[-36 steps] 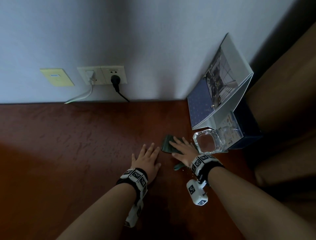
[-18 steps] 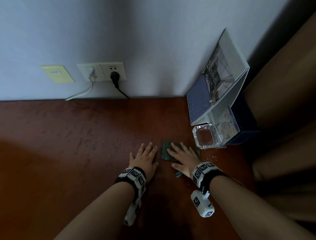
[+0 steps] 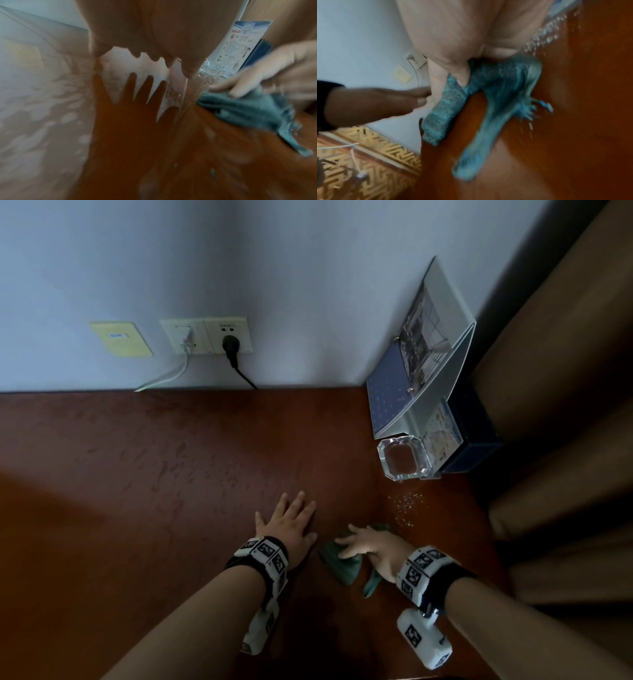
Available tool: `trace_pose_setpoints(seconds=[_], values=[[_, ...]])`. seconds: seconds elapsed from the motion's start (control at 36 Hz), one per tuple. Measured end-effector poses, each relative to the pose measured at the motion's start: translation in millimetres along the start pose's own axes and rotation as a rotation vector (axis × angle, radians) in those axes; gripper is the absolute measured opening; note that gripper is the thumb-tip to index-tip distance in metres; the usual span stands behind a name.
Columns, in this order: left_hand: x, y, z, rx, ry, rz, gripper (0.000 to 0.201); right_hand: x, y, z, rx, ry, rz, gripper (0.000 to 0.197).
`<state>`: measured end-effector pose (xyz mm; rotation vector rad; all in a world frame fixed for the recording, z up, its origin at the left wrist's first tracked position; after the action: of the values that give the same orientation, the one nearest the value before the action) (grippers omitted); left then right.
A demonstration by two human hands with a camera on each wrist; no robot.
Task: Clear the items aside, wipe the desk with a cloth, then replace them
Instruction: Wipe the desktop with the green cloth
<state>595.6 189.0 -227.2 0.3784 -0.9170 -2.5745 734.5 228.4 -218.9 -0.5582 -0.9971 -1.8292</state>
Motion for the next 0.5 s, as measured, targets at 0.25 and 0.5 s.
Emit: trace_pose_setpoints(seconds=[0.25, 0.5], values=[[5.1, 2.7, -33.9, 0.196, -0.125, 0.007, 0.130, -13.2, -8.7, 92.0, -0.485, -0.498, -0.179, 0.039], [6.5, 1.0, -34.8, 0.193, -0.110, 0.035, 0.134, -44.1, -48.0, 52.6, -0.176, 0.408, -0.314, 0.071]])
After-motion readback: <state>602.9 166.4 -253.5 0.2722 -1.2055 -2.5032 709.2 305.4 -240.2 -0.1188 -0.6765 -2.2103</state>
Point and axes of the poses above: each hand's wrist, its own y-axis away from the middle knuckle, its own z-axis out of the back of the hand, x = y × z, the point moved 10 cm from there along -y, towards the middle knuckle, and after that the axes turned 9 degrees about z, right-handed, at the moved point
